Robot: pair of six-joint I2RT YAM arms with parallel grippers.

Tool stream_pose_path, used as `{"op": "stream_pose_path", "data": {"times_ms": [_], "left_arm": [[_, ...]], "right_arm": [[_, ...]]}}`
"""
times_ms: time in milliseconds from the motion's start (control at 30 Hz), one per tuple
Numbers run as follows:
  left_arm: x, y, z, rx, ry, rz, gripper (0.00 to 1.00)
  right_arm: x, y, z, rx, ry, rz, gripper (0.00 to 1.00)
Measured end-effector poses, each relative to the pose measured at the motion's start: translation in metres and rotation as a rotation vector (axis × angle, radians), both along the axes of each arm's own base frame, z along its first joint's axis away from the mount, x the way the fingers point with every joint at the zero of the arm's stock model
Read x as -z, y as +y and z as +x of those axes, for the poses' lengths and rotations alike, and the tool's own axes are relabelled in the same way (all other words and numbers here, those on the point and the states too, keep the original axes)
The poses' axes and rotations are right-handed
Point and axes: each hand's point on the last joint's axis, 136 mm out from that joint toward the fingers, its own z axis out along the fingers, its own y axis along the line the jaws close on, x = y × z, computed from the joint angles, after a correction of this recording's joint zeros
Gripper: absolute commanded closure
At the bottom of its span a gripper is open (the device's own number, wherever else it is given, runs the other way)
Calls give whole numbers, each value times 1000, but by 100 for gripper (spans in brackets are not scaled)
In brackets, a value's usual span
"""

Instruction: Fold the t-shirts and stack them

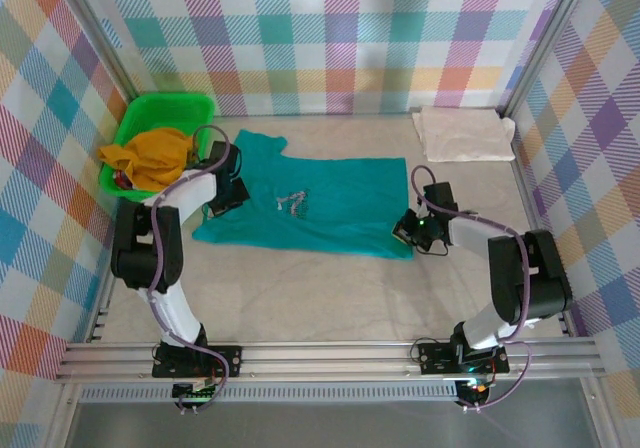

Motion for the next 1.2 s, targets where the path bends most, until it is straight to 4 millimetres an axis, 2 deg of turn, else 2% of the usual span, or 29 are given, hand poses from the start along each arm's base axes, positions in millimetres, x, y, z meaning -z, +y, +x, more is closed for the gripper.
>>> {"op": "stream_pose_path", "data": {"times_ms": [100, 200, 333, 467, 567, 633, 833, 967, 1100, 1200], "left_arm": [[4, -3, -15, -8, 1, -8, 100], [20, 0, -32, -32, 33, -12, 100], [40, -1, -50, -66, 77, -41, 100], [40, -5, -50, -94, 34, -88, 100], [40, -8, -64, -117, 13, -133, 100], [41, -9, -83, -130, 18, -160, 100], [43, -13, -142, -148, 54, -211, 100], [43, -13, -171, -150, 85, -224, 100], [35, -10, -187, -143, 105, -218, 93], [19, -11, -181, -112, 100, -208, 91]], "right_arm": [[-16, 2, 13, -24, -41, -20, 100], [-24, 4, 24, -39, -69, -30, 100], [-15, 10, 35, -61, -44, -35, 100], [4, 15, 37, -72, 10, -30, 100], [11, 14, 34, -70, 35, -31, 100], [14, 14, 30, -65, 44, -26, 100], [20, 10, 1, -22, 86, 4, 100], [20, 1, -21, 25, 122, 5, 100], [17, -14, -34, 85, 143, -28, 100], [9, -26, -35, 132, 127, -55, 100]]}}
